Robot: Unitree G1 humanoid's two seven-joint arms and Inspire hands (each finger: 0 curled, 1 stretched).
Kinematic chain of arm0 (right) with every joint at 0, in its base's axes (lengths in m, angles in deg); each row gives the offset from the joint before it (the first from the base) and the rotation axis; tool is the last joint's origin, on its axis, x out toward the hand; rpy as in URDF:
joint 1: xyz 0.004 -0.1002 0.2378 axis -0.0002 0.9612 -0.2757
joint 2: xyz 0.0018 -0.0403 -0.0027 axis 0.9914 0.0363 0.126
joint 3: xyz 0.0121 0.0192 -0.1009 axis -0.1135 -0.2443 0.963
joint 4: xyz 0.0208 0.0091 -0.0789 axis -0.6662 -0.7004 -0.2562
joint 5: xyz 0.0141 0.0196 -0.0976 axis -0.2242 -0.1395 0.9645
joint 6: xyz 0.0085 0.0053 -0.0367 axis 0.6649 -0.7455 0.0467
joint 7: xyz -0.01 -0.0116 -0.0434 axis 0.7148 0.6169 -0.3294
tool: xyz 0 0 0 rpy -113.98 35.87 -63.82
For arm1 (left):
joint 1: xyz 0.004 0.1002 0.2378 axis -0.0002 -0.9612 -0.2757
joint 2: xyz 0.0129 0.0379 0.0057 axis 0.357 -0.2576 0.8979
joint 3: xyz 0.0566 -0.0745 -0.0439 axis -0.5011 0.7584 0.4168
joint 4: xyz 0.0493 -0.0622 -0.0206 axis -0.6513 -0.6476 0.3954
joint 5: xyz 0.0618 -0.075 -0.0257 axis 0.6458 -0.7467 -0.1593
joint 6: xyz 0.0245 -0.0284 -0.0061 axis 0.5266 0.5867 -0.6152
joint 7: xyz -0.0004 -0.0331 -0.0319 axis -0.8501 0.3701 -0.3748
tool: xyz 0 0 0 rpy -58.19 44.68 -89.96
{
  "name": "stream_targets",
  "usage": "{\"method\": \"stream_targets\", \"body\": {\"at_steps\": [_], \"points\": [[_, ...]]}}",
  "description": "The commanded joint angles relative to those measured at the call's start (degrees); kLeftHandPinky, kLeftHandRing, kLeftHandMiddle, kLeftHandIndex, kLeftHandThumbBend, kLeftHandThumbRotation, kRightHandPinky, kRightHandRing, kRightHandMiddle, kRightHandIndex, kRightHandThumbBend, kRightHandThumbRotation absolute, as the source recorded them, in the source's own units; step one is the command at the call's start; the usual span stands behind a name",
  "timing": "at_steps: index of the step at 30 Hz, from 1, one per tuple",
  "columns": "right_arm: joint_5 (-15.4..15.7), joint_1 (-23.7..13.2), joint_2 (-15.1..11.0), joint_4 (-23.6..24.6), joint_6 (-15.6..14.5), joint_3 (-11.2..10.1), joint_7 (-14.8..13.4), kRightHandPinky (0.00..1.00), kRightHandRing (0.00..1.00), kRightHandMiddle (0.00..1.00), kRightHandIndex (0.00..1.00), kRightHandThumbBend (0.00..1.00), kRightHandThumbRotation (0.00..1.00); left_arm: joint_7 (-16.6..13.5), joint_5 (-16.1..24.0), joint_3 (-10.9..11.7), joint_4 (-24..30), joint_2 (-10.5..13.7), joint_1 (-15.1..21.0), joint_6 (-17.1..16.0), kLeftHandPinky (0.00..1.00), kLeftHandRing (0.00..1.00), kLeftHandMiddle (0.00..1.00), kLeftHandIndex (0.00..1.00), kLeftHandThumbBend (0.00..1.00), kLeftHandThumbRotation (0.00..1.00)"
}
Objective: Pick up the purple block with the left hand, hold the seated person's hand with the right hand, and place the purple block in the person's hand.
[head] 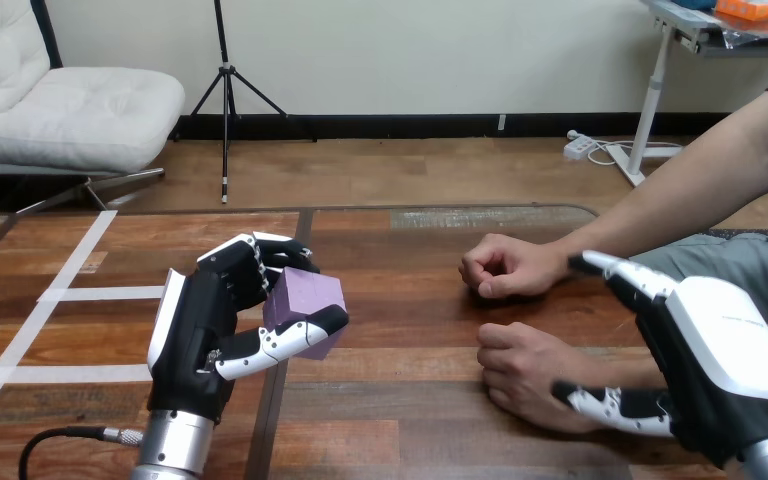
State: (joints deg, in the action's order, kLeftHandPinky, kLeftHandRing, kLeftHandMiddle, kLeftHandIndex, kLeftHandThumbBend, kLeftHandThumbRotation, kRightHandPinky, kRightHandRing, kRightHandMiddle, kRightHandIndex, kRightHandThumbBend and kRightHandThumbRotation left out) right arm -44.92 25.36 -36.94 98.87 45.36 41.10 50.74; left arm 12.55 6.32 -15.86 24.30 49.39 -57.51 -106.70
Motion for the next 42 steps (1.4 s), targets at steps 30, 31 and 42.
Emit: {"method": "stream_targets", "body": {"at_steps": [30,31,42], "points": [[5.8,-9.8,-8.4,-0.4,-11.1,3.4,14.2,0.79,0.81,0.83,0.82,0.84,0.14,2.6,-1.1,1.9,7.2,-1.6,-1.0,0.1,0.38,0.45,0.51,0.52,0.83,0.12],[6.0,-10.1,-8.6,-0.6,-11.2,3.6,14.3,0.79,0.81,0.83,0.82,0.84,0.14,2.7,-1.2,1.9,7.1,-1.6,-1.0,0.1,0.38,0.45,0.51,0.52,0.83,0.12],[8.2,-12.3,-9.2,-2.1,-12.5,5.4,15.5,0.76,0.79,0.81,0.80,0.86,0.11,2.9,-0.8,2.4,6.5,-1.8,-0.8,-0.7,0.38,0.45,0.51,0.52,0.83,0.12]]}}
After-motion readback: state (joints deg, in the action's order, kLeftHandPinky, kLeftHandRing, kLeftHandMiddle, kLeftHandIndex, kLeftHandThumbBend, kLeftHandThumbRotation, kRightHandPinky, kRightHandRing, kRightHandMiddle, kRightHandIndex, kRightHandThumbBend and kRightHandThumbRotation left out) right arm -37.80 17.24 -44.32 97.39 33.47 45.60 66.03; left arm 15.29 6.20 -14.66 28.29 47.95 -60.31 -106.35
